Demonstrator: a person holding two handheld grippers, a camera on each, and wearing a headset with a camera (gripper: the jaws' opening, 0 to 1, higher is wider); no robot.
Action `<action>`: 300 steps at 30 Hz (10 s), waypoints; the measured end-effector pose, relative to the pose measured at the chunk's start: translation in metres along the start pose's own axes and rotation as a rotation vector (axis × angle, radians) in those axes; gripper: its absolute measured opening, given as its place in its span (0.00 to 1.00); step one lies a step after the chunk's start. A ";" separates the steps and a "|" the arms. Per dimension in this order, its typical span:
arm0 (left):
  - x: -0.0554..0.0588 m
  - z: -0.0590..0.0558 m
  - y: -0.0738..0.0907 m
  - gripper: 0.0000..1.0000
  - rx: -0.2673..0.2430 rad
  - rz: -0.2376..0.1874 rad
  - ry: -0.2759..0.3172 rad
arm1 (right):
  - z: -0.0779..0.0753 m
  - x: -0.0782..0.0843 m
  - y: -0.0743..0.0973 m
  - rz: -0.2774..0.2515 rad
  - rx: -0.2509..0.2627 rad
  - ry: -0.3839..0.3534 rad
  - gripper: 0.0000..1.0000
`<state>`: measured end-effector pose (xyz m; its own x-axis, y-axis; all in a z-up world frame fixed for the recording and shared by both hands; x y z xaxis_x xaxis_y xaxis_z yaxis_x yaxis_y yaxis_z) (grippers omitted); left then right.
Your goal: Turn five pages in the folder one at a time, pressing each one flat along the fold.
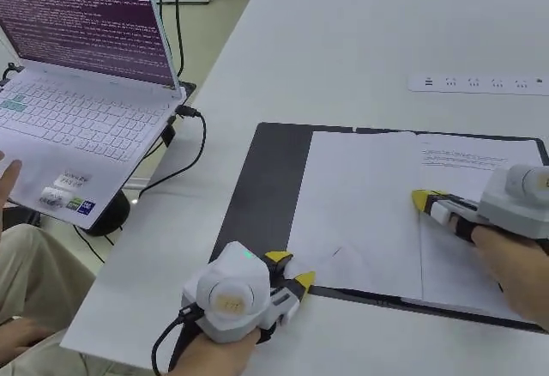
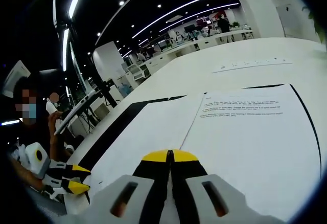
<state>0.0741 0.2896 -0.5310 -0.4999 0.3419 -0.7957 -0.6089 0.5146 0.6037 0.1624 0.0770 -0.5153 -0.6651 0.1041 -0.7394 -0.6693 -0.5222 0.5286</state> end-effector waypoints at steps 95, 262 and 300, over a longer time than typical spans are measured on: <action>-0.070 -0.048 0.091 0.69 0.105 -0.084 0.219 | 0.030 0.034 0.243 -0.127 0.107 -0.039 0.55; -0.088 -0.189 -0.126 0.02 0.190 -0.067 0.065 | -0.011 0.073 0.173 -0.065 -0.024 -0.633 0.58; -0.111 -0.165 -0.083 0.23 0.296 -0.116 0.109 | -0.028 0.066 0.182 -0.262 0.154 -0.716 0.00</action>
<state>0.0780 0.0790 -0.4845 -0.5102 0.1898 -0.8388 -0.4682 0.7568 0.4561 0.0063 -0.0355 -0.4793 -0.4961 0.7565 -0.4261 -0.8375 -0.2874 0.4647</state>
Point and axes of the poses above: the centre of the closed fingertips' face, and the gripper's own axes: y roughly backward along the fingers, z roughly to its left, x roughly out of its underside, the point moved 5 cm from there along y, roughly backward along the fingers, and after that the axes turned 7 degrees about z, right-handed, at the moved point
